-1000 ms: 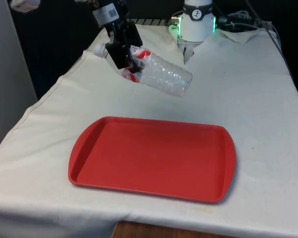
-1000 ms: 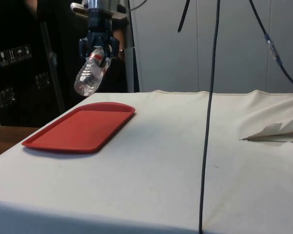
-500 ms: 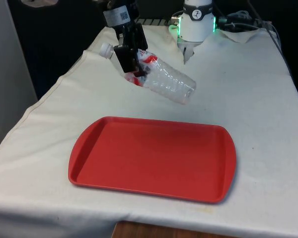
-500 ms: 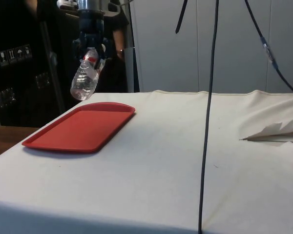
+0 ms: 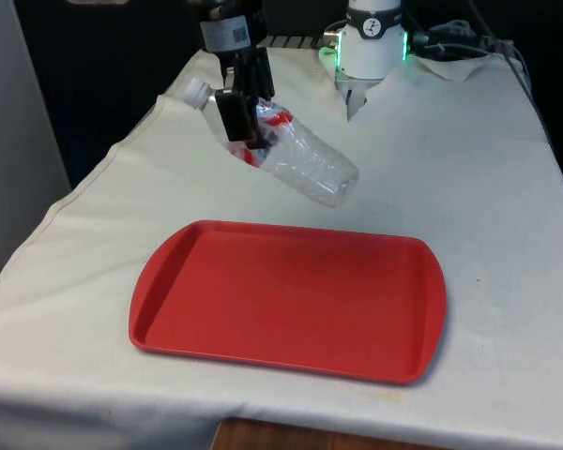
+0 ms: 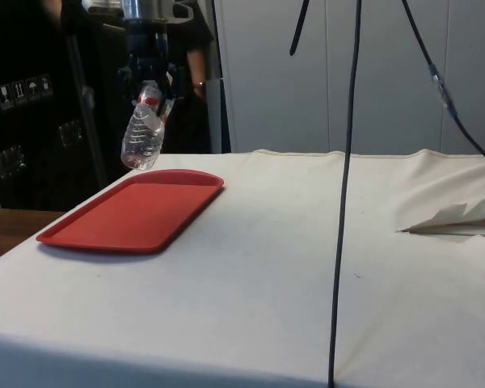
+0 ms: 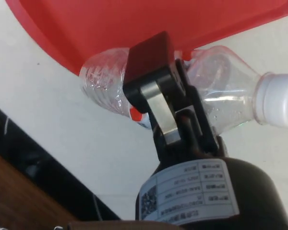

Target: Place the bottle upright on the tray.

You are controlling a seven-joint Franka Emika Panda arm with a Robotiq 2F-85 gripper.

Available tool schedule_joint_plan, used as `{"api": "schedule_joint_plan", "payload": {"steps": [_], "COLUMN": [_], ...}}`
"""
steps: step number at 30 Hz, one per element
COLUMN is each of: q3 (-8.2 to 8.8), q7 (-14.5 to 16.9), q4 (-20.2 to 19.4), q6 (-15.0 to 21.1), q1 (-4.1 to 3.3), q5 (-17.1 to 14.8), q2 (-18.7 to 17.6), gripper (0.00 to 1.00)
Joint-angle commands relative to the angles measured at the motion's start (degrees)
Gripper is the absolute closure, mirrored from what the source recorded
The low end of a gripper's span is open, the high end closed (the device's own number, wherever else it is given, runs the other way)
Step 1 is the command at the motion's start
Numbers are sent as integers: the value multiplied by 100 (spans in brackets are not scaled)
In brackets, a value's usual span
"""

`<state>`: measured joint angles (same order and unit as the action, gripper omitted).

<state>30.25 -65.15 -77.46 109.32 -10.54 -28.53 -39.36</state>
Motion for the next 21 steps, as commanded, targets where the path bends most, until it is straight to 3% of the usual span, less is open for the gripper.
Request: {"api": "schedule_joint_plan", "payload": {"steps": [1, 4, 12, 13, 14, 21], "q3": [23, -11, 11, -17, 11, -23], "q7": [-80, -92, -338, -281, -361, -561], "q4": [52, 40, 195, 178, 195, 189], "q6": [57, 80, 327, 264, 361, 613], "q1": [-23, 0, -34, -6, -40, -63], "q5": [74, 172, 458, 447, 487, 779], "q2": [-46, -40, -223, -195, -235, -304], "gripper": [86, 86, 86, 86, 86, 86]}}
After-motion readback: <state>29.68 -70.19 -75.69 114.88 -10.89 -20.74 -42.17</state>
